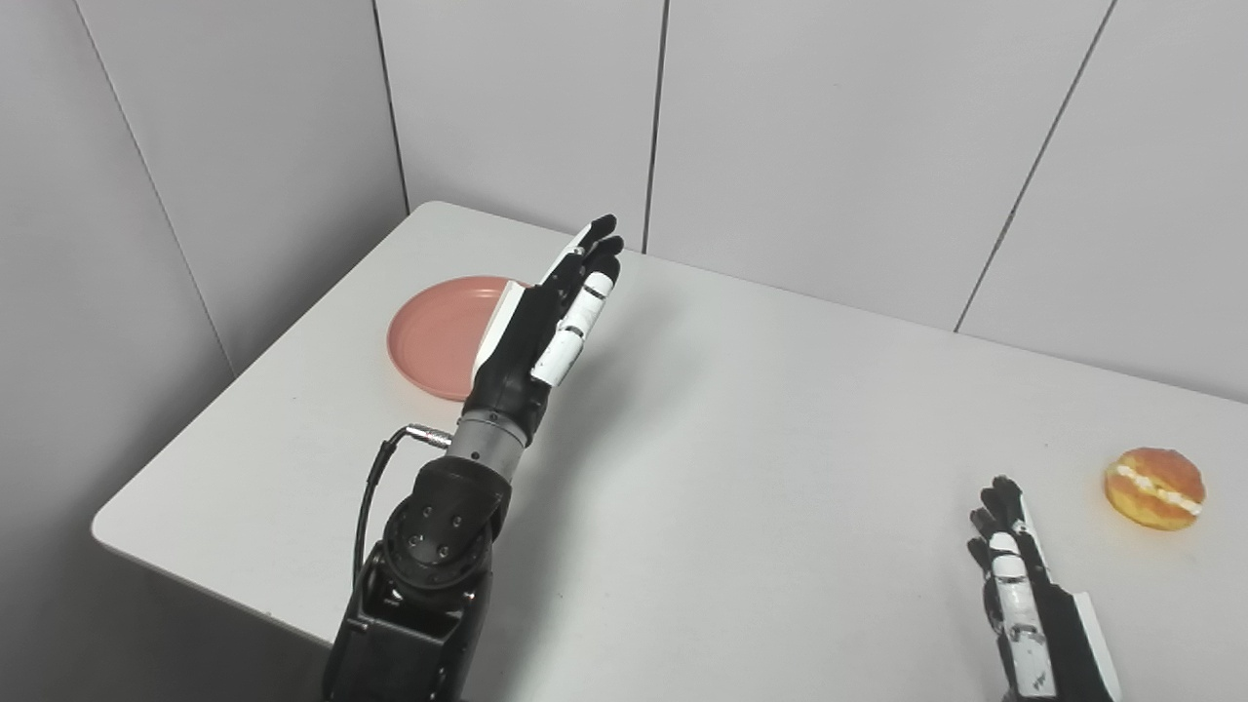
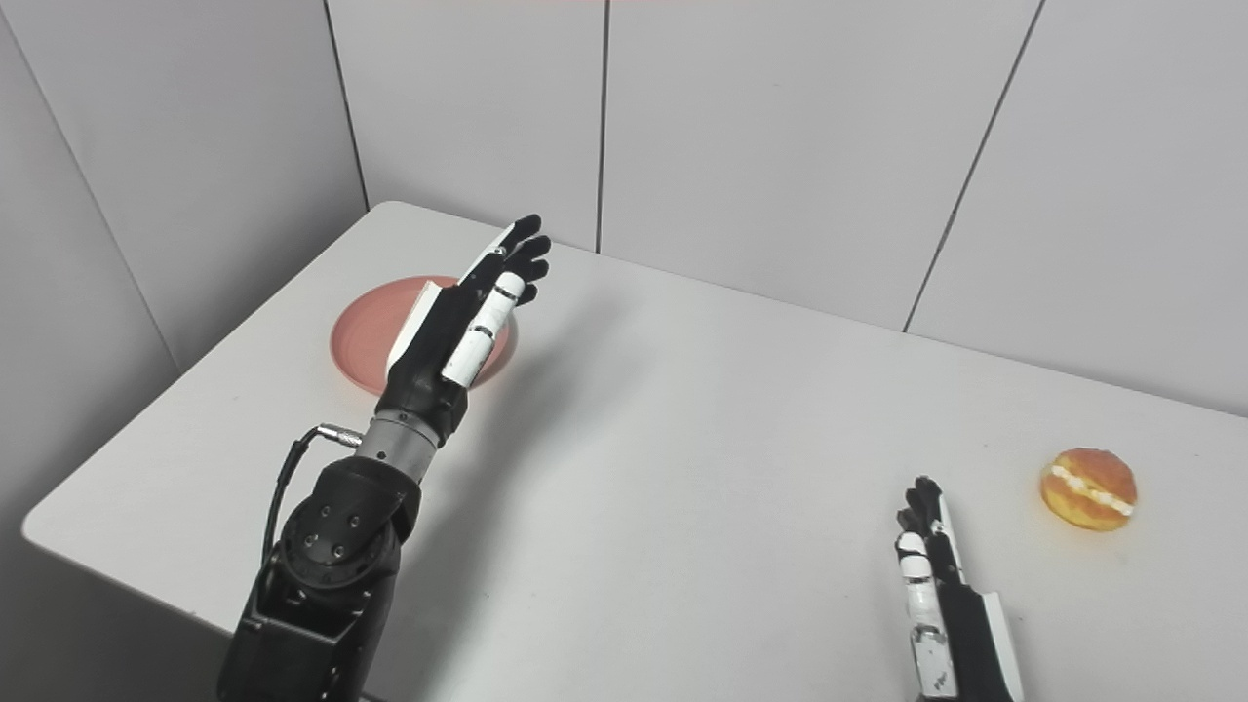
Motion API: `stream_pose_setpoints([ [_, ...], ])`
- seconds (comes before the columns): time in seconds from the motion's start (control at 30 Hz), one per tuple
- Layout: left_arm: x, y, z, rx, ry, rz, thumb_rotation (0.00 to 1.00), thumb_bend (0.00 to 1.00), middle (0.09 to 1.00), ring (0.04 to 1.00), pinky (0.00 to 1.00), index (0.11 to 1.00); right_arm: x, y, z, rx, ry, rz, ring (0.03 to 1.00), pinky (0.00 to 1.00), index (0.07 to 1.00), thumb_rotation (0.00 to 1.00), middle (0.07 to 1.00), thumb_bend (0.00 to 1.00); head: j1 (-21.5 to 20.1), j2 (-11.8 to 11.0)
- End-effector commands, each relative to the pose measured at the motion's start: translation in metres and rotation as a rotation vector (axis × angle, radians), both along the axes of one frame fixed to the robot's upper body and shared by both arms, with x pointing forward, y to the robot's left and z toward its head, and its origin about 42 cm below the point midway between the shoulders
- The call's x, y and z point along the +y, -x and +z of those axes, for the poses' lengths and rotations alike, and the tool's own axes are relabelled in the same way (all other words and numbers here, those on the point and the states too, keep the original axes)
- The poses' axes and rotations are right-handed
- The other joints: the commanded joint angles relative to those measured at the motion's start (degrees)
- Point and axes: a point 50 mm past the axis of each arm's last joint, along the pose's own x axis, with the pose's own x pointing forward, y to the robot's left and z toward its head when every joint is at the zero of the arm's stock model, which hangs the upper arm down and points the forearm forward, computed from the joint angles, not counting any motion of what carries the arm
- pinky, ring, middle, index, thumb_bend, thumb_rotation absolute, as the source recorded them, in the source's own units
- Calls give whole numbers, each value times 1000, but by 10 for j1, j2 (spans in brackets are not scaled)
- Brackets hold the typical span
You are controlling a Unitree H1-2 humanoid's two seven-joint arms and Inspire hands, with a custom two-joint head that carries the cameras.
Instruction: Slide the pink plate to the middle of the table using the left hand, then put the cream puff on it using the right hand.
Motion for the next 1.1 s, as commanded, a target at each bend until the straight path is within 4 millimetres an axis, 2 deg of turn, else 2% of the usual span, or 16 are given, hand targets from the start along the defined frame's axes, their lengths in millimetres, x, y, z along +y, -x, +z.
stream_pose_setpoints([
  [0.0, 7, -8, 20, -102, -13, 7, 931, 423, 935, 920, 905, 919, 2, -3, 14, -55, -21, 6, 1000, 1000, 1000, 1000, 1000, 14, -1, 1],
  [0.1, 17, -13, 22, -118, 5, 37, 920, 428, 937, 917, 901, 918, 2, -3, 14, -53, -14, 7, 1000, 1000, 1000, 1000, 1000, 26, -1, 1],
  [0.13, 19, -15, 23, -120, 16, 46, 886, 437, 941, 923, 912, 921, 2, -3, 14, -53, -12, 8, 1000, 1000, 1000, 1000, 1000, 23, 1, 3],
  [0.2, 25, -19, 26, -125, 25, 58, 884, 444, 951, 938, 940, 932, 2, -3, 14, -48, -18, 4, 1000, 1000, 1000, 1000, 1000, 26, 1, 3],
  [0.4, 43, -27, 37, -143, 19, 106, 912, 374, 966, 953, 961, 953, 2, -3, 14, -48, -16, 3, 1000, 1000, 1000, 1000, 1000, 27, 1, 3],
  [0.5, 52, -31, 40, -156, 6, 134, 924, 369, 932, 903, 915, 916, 2, -4, 13, -52, -17, 2, 1000, 1000, 1000, 1000, 1000, 29, 1, 3],
  [0.63, 62, -37, 42, -162, -1, 171, 933, 385, 926, 901, 892, 906, 2, -4, 13, -50, -25, -1, 1000, 1000, 1000, 1000, 1000, 28, 2, 4],
  [0.93, 84, -43, 45, -169, 33, 268, 873, 435, 892, 882, 855, 876, 2, -4, 14, -47, -18, 0, 1000, 1000, 1000, 1000, 1000, 34, 2, 6],
  [1.07, 93, -44, 46, -161, 36, 279, 920, 408, 903, 889, 865, 892, 2, -4, 15, -50, -20, -1, 1000, 1000, 1000, 1000, 1000, 26, 3, 7],
])
